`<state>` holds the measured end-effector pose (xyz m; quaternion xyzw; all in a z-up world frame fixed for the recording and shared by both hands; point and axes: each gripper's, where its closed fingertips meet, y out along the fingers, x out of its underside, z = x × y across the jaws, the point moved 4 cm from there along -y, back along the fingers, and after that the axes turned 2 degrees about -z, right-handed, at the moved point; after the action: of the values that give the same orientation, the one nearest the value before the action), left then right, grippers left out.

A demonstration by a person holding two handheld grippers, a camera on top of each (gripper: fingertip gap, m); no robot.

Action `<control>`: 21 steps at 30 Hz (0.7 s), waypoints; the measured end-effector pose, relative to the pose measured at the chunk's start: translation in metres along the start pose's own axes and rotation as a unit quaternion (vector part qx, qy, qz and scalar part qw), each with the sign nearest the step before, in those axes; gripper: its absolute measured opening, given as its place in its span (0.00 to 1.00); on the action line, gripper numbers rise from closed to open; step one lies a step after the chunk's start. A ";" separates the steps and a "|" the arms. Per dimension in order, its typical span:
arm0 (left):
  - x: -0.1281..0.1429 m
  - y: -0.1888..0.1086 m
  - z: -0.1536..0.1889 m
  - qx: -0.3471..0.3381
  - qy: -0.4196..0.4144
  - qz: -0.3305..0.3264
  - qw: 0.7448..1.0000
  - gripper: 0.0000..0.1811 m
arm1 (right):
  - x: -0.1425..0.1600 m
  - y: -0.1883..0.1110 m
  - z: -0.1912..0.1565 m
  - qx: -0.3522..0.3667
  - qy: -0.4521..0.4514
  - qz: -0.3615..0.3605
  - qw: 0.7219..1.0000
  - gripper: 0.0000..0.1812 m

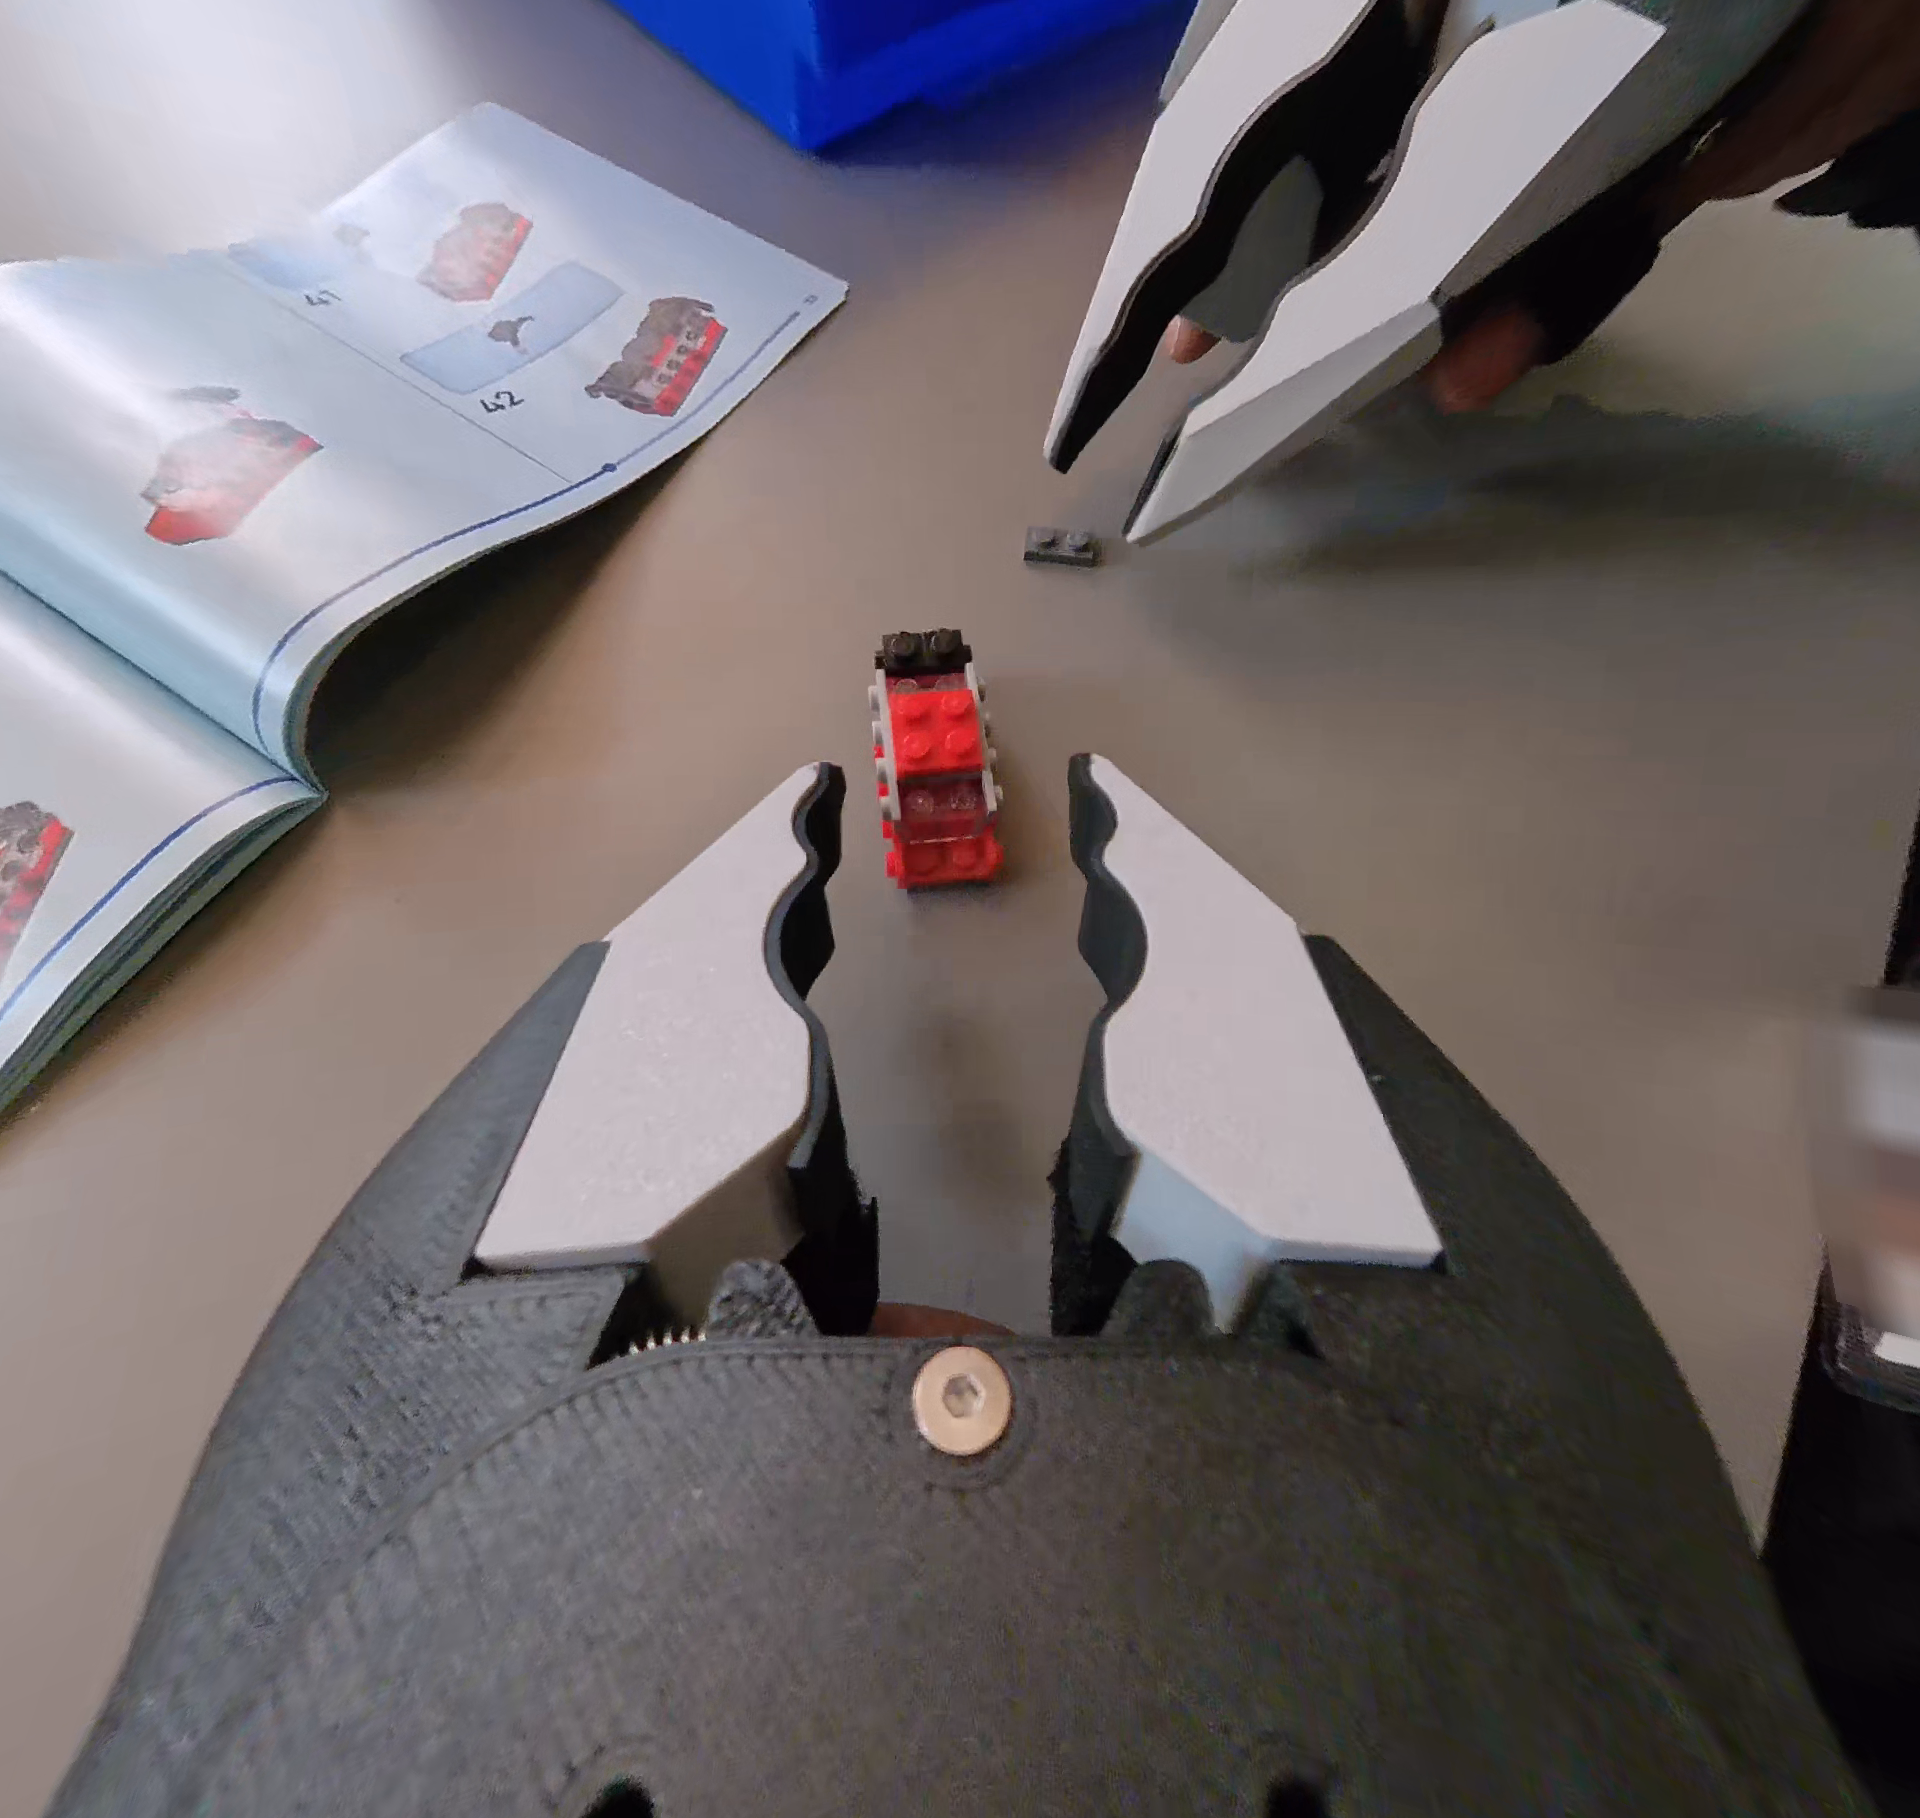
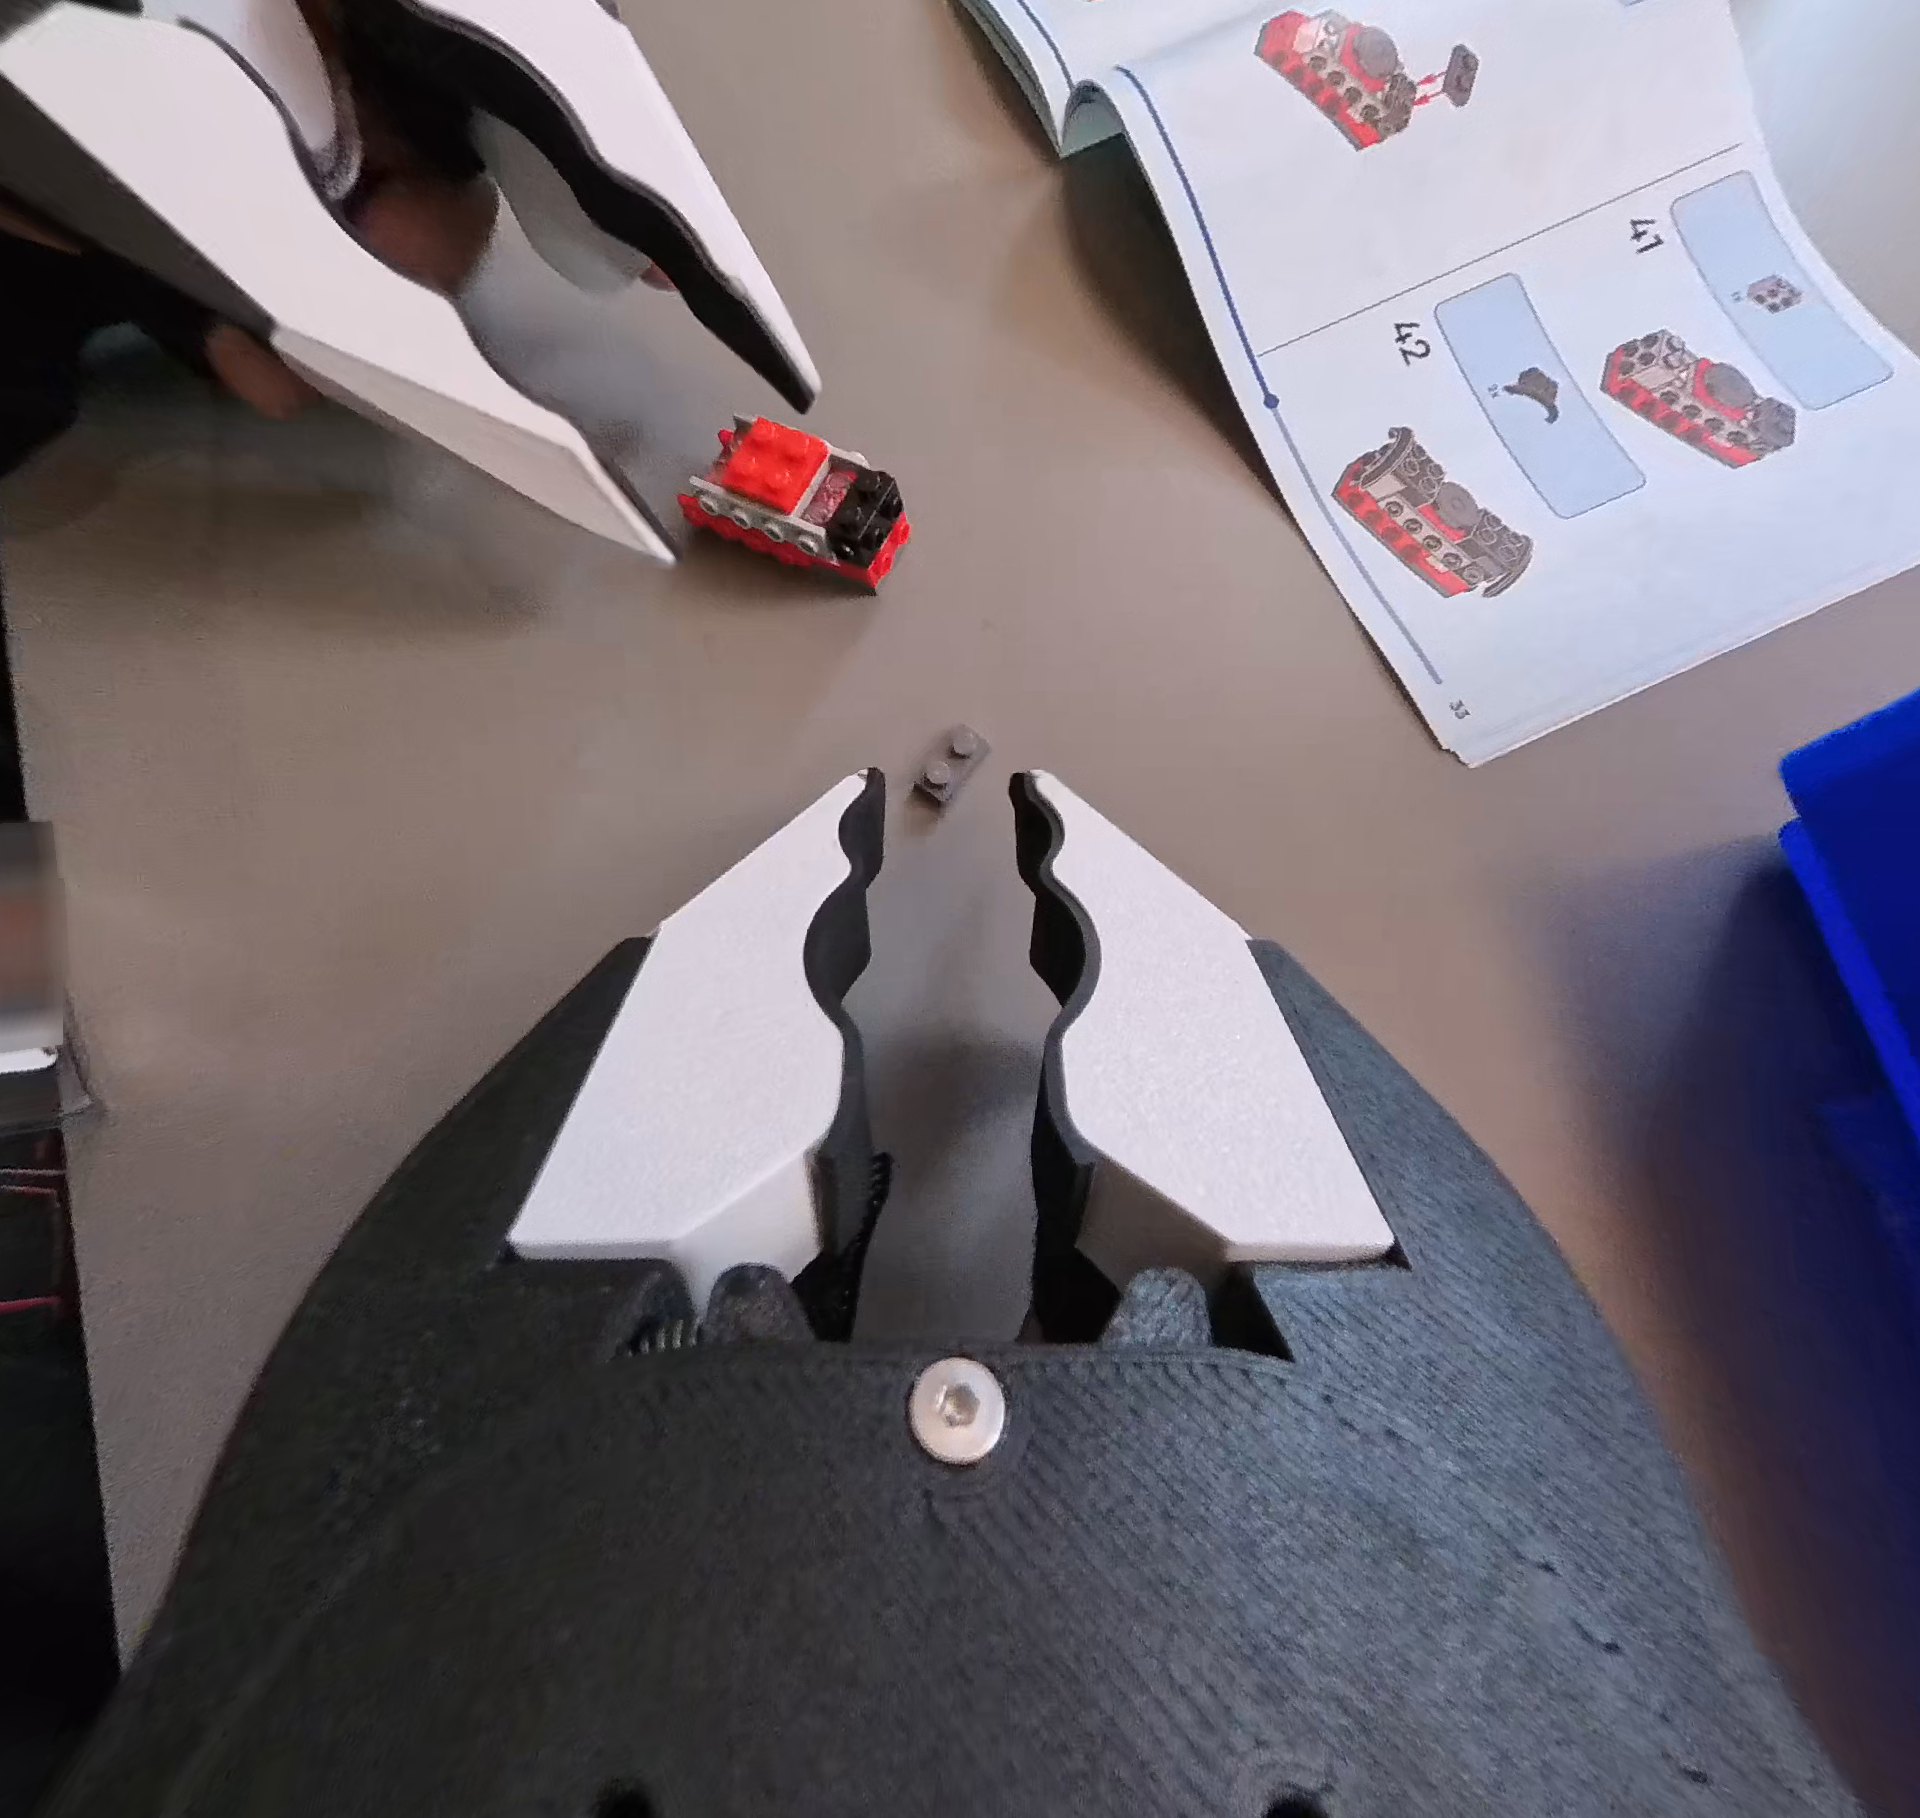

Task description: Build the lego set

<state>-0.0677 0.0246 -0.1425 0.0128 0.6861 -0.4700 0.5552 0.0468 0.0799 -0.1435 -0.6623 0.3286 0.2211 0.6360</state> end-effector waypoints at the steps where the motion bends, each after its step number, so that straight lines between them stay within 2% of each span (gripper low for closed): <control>1: 0.001 0.003 0.000 -0.006 0.005 -0.010 1.000 0.24 | 0.000 0.002 0.000 0.003 -0.001 -0.004 1.000 0.14; 6: 0.001 0.011 0.000 -0.035 0.032 -0.030 0.998 0.14 | -0.002 0.013 -0.004 0.026 -0.008 -0.022 0.999 0.09; 8: 0.000 0.013 0.001 -0.040 0.044 -0.032 0.998 0.14 | -0.003 0.014 -0.005 0.036 -0.015 -0.027 0.999 0.05; 14: -0.002 0.012 0.000 -0.048 0.044 -0.027 0.998 0.14 | -0.008 0.014 -0.002 0.045 0.020 -0.014 0.999 0.05; 18: -0.003 0.010 0.000 -0.050 0.048 -0.017 0.997 0.14 | -0.031 0.010 -0.011 0.024 0.060 0.037 0.997 0.04; 21: -0.004 0.009 0.001 -0.050 0.049 -0.010 0.997 0.14 | -0.042 0.014 -0.016 0.024 0.062 0.044 0.997 0.04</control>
<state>-0.0607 0.0310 -0.1446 0.0014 0.7353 -0.4394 0.5160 0.0065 0.0712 -0.1222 -0.6444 0.4012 0.1996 0.6197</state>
